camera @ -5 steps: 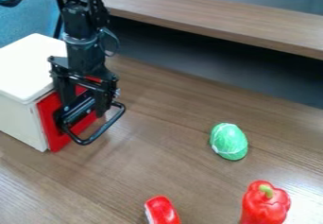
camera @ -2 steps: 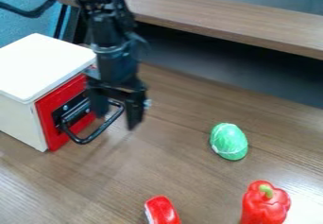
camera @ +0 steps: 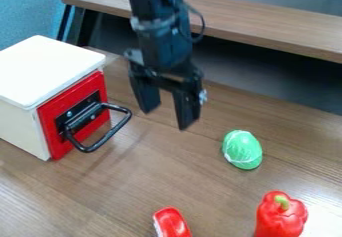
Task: Close the drawer
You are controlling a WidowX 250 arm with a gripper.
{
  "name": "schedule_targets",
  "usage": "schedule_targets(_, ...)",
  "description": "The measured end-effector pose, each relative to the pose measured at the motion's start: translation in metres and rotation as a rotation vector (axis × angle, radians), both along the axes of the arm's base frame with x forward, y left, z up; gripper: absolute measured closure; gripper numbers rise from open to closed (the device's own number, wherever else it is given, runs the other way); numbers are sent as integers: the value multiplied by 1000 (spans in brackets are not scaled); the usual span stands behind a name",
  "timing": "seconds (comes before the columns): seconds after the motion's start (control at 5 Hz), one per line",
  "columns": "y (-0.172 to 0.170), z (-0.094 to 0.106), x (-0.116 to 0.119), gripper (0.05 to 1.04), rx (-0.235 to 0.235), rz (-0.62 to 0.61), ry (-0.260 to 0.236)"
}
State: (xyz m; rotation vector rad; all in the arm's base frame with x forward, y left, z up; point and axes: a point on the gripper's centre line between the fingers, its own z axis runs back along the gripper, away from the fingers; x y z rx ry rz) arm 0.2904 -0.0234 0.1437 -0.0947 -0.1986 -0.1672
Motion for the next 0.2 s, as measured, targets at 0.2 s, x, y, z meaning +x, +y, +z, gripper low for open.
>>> schedule_targets(0.2, -1, 18, -5, 84, 0, -9, -28)
